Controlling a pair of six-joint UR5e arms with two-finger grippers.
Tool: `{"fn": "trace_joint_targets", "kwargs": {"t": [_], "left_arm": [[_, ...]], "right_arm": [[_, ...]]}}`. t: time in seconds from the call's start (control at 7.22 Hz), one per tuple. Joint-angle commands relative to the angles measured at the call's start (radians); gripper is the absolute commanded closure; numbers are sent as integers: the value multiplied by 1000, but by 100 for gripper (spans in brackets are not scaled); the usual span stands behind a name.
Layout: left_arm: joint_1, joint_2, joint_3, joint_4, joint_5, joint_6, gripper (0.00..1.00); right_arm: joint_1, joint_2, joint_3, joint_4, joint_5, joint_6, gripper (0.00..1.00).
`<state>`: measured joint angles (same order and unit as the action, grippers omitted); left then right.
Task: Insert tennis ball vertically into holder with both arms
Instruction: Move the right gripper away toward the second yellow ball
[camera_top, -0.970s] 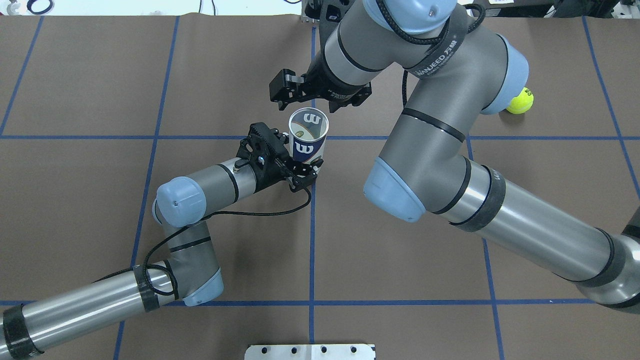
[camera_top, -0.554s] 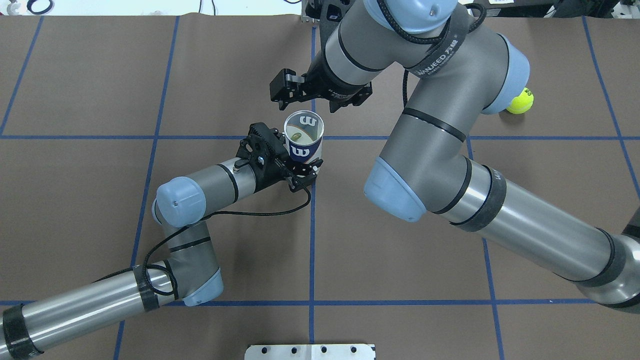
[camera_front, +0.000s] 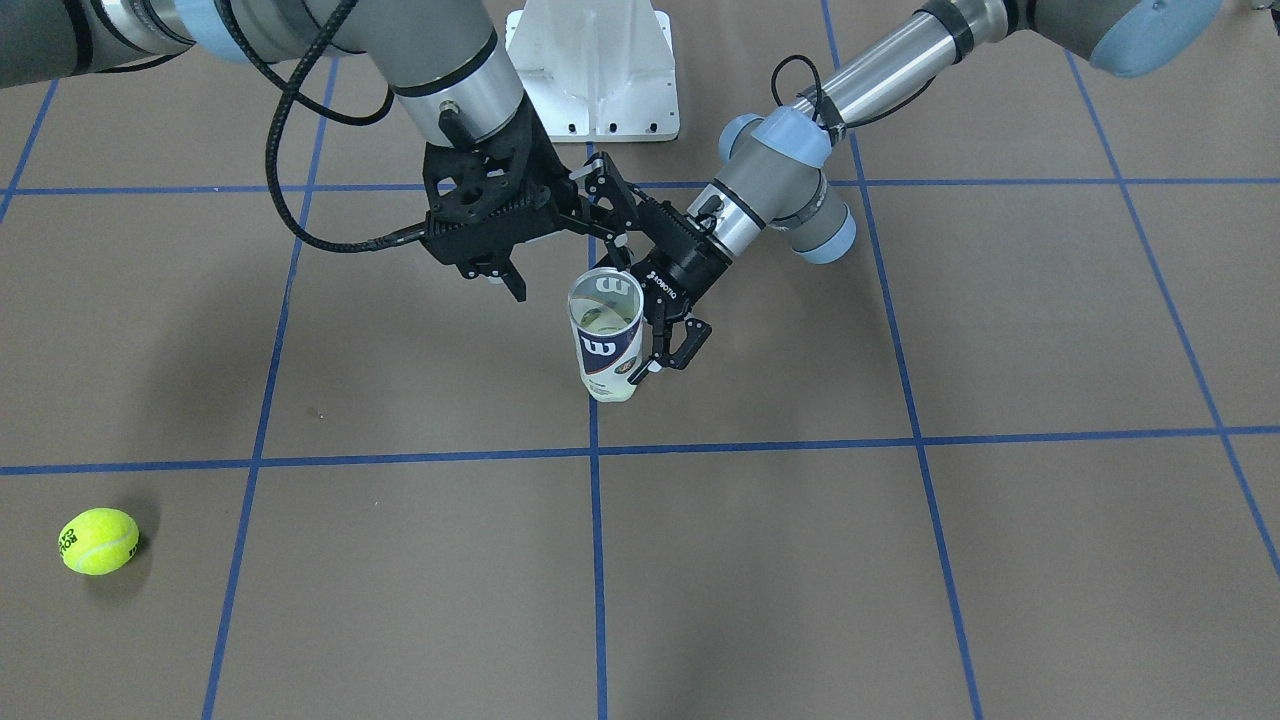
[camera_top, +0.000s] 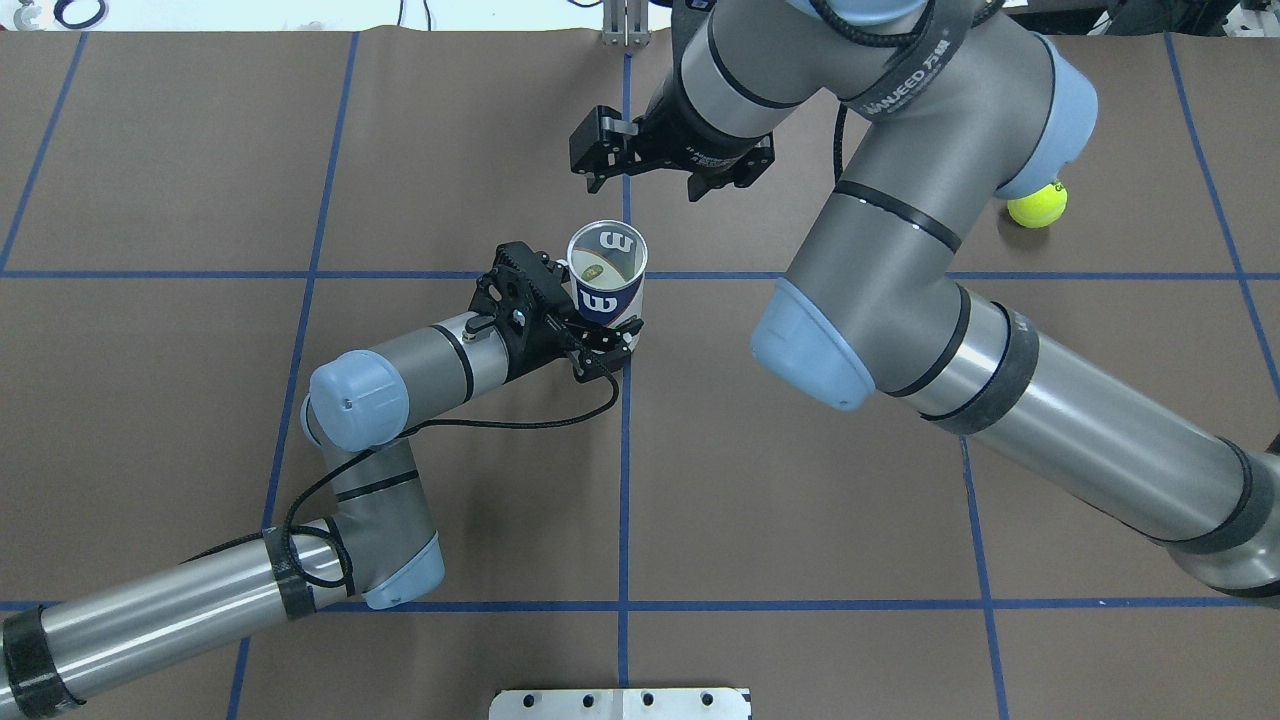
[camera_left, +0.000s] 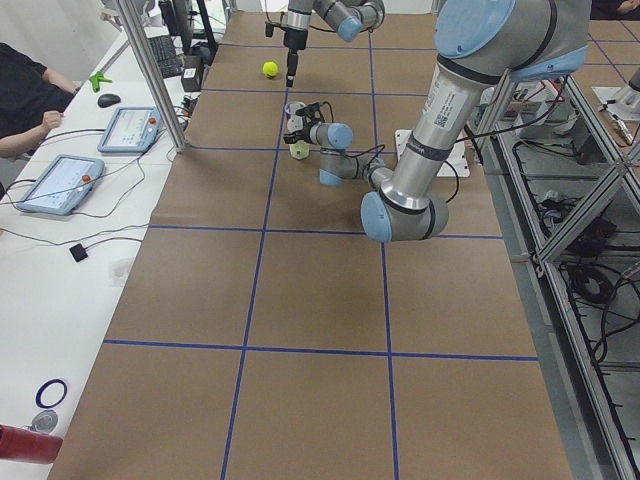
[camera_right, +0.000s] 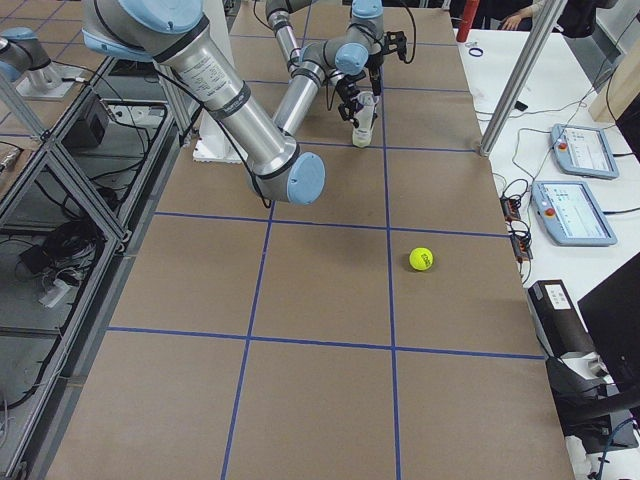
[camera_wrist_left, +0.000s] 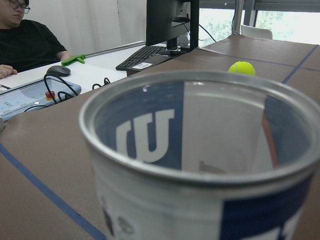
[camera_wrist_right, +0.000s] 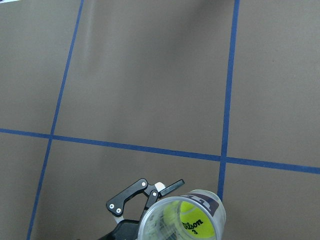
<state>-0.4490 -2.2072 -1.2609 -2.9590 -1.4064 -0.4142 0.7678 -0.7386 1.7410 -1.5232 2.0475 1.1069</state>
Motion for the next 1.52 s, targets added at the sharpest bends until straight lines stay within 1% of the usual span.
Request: {"fn": "trace_joint_targets", "kwargs": {"t": [0.0, 0.14, 0.28, 0.55, 0.83, 1.25, 1.39], "left_arm": [[0, 1, -2, -2, 0, 0, 1], [0, 4, 0, -2, -2, 0, 1], [0, 6, 0, -2, -2, 0, 1], [-3, 11, -2, -3, -3, 0, 1], [-3, 11, -2, -3, -3, 0, 1], [-8, 12, 0, -3, -3, 0, 1], [-8, 12, 0, -3, -3, 0, 1]], "right_arm": [[82, -45, 0, -29, 52, -25, 1], [117, -89, -1, -31, 60, -98, 1], [152, -111, -8, -35, 63, -132, 1], [198, -137, -56, -38, 65, -241, 1], [246, -139, -119, -37, 65, -327, 1], [358, -140, -277, -25, 68, -548, 1], [376, -172, -312, -11, 77, -611, 1]]}}
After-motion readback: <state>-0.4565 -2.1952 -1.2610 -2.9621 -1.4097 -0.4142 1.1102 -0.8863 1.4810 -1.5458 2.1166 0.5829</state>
